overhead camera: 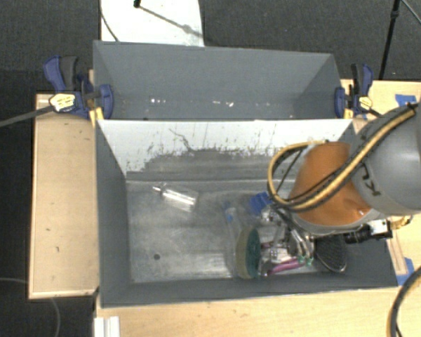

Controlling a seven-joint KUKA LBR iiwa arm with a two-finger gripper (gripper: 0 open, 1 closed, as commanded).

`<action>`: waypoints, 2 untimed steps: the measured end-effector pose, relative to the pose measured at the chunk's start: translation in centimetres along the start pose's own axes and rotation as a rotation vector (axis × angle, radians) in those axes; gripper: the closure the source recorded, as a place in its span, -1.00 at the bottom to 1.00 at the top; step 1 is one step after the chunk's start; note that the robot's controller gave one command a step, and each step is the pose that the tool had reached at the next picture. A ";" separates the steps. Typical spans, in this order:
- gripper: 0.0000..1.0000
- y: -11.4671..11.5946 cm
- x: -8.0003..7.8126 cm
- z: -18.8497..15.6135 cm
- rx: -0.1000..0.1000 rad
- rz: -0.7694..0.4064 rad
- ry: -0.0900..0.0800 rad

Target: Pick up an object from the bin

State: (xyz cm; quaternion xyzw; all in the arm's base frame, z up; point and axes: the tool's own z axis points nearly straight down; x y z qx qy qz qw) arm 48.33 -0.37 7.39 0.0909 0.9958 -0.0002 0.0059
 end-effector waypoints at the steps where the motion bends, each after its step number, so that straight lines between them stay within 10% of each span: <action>1: -1.00 -0.1 0.1 0.1 -0.003 -0.264 -0.002; 2: -1.00 -2.7 -1.6 0.0 -0.003 -0.565 0.005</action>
Offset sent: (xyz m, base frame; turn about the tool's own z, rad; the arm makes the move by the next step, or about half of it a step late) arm -0.0053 -0.0017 -0.0039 -0.2653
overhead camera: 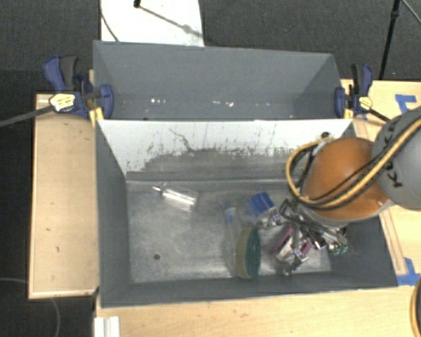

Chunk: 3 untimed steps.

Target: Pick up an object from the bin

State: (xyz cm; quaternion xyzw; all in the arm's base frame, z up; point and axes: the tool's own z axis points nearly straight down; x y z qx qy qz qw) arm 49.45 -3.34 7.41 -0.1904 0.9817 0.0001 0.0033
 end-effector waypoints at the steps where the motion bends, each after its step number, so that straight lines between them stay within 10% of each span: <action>1: -1.00 -5.4 -3.1 0.2 -0.002 -0.017 0.002; 2: -1.00 -12.3 -4.6 0.3 -0.007 -0.334 0.001; 3: 1.00 -12.2 -4.5 0.3 -0.012 -0.331 0.010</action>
Offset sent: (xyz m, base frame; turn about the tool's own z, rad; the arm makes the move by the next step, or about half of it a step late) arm 0.0465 -0.0383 -0.0041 -0.0203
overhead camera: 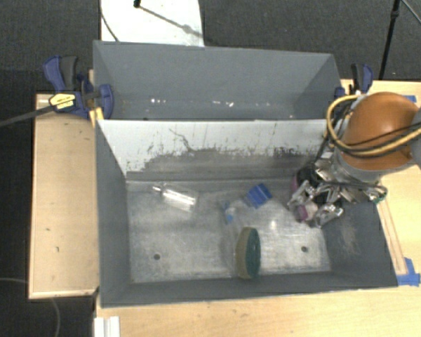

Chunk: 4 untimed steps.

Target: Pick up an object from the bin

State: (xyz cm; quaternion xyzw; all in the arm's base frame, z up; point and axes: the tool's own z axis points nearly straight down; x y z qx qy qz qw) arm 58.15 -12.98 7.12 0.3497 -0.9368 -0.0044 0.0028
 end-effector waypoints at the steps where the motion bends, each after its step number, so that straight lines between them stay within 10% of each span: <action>1: 1.00 0.9 -0.2 -15.1 0.019 -0.094 -0.009; 2: -1.00 1.0 0.0 -14.6 0.011 -0.087 -0.004; 3: -1.00 3.0 -1.0 -0.6 0.011 -0.424 0.001; 4: 1.00 2.9 -1.1 -1.0 0.016 -0.418 -0.003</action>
Offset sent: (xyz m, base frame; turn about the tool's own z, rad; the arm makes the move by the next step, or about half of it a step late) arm -0.0055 0.0063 0.1453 -0.0957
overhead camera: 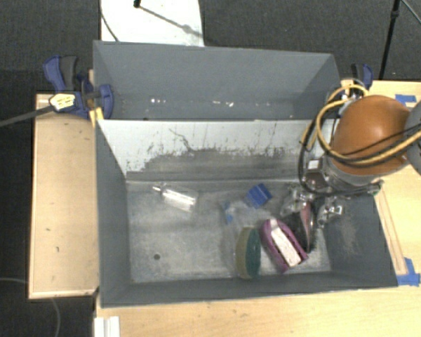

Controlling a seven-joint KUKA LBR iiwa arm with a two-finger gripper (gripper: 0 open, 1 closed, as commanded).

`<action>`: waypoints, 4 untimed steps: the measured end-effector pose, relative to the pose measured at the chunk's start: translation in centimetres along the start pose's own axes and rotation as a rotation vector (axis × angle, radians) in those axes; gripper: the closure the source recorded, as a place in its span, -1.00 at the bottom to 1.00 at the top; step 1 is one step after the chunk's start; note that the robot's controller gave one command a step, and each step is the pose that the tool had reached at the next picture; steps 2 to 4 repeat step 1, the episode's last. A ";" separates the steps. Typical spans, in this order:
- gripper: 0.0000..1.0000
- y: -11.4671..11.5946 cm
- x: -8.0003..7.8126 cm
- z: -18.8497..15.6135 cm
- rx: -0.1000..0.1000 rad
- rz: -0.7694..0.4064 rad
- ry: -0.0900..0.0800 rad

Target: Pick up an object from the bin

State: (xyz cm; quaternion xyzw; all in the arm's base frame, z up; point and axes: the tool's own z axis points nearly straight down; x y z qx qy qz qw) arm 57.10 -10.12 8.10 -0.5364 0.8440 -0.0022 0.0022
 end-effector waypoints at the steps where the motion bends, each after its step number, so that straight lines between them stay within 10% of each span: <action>1: 1.00 -0.7 -0.9 -15.4 0.002 -0.033 -0.003; 4: 1.00 -0.7 -0.9 -15.4 0.002 -0.033 -0.003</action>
Offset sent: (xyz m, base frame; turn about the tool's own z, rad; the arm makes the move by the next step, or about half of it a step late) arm 0.0083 0.0043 0.1496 -0.0360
